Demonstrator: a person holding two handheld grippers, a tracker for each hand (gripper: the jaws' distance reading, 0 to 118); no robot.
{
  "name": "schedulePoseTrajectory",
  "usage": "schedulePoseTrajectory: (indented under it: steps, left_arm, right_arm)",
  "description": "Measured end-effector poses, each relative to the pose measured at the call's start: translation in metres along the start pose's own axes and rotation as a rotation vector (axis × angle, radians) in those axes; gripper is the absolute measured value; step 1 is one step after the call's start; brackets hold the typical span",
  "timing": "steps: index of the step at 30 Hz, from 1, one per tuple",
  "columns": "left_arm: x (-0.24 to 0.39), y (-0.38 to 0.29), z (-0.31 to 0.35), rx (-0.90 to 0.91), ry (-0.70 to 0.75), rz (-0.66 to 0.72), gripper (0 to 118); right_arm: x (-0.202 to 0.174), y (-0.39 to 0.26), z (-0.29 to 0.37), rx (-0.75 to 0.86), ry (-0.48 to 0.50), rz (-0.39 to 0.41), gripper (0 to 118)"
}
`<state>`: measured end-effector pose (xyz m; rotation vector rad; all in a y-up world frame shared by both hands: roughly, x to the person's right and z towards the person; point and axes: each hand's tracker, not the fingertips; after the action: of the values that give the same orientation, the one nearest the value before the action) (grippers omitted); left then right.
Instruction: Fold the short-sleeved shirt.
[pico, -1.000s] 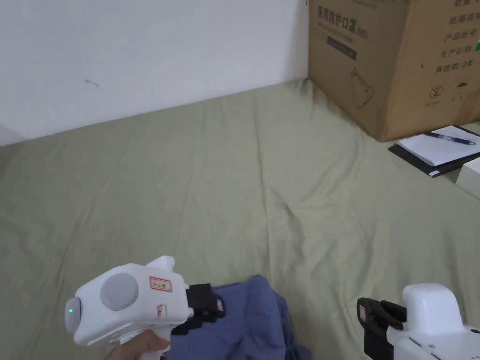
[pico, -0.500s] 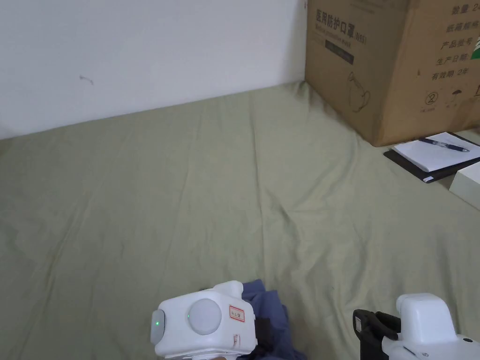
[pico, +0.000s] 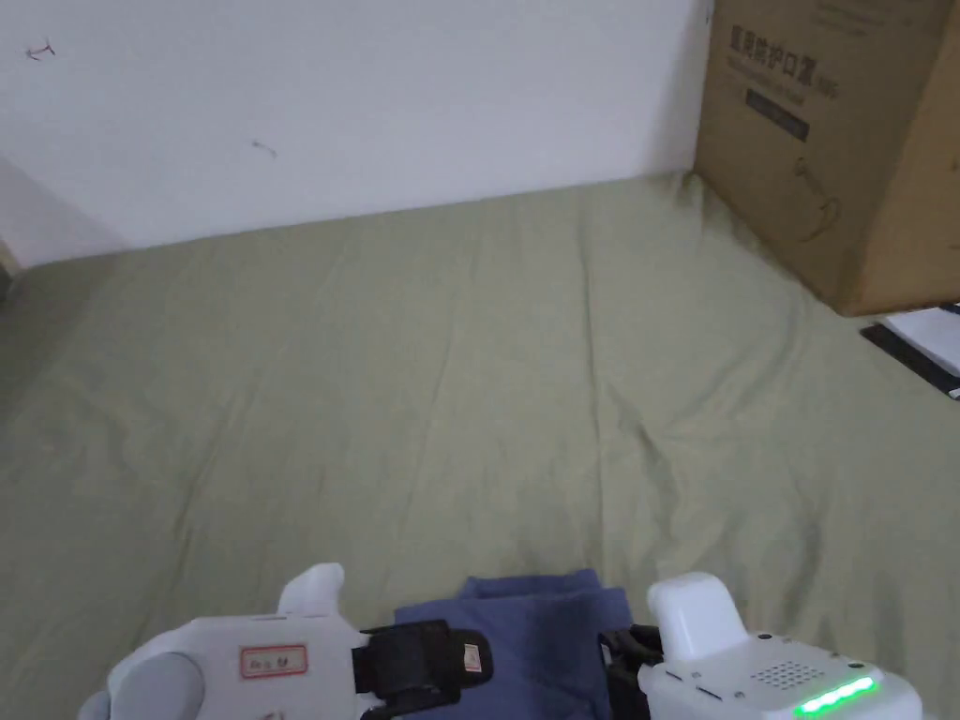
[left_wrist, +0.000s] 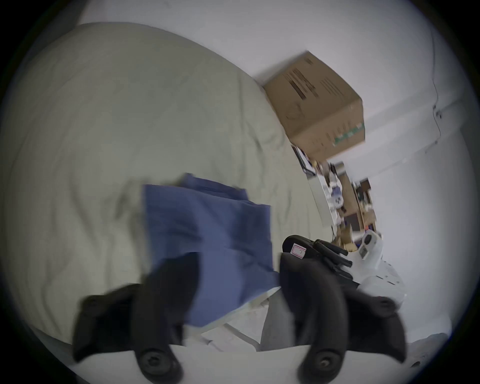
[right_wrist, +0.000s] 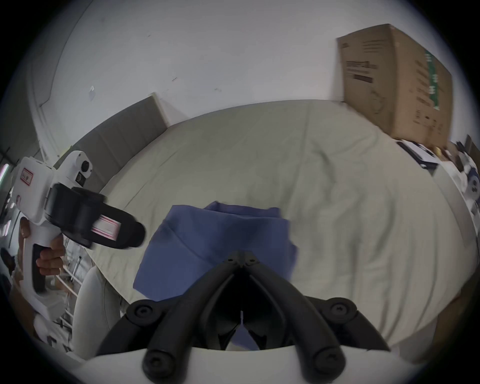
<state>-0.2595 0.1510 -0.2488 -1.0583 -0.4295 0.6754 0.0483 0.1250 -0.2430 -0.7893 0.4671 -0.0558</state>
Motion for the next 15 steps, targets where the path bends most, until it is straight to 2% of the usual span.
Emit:
schedulePoseTrajectory:
  steps: [1,2,4,6,8,12,15]
  left_arm:
    - [-0.015,0.005,0.005,0.009,0.012,0.04,100]
    - [-0.027,0.003,0.011,0.027,0.017,0.08,107]
    - [-0.048,-0.001,0.021,0.09,-0.006,0.142,108]
    - [-0.068,-0.004,0.023,0.139,-0.075,0.188,108]
    - [-0.083,-0.006,0.019,0.16,-0.123,0.216,108]
    - [-0.094,-0.002,-0.011,0.051,-0.131,0.194,108]
    - [-0.099,0.007,-0.047,-0.09,-0.187,0.128,108]
  right_arm:
    - [-0.003,0.0,-0.011,-0.022,0.0,0.016,0]
    - [-0.006,-0.001,-0.023,-0.056,-0.009,0.046,0]
    - [-0.007,-0.01,-0.048,-0.121,-0.044,0.075,0]
    - [-0.007,-0.021,-0.066,-0.22,-0.128,0.092,0]
    - [-0.002,-0.031,-0.063,-0.141,-0.083,0.073,0]
    - [-0.002,-0.021,-0.056,-0.159,-0.075,0.056,0]
    - [-0.005,-0.022,-0.055,-0.16,-0.081,0.088,0]
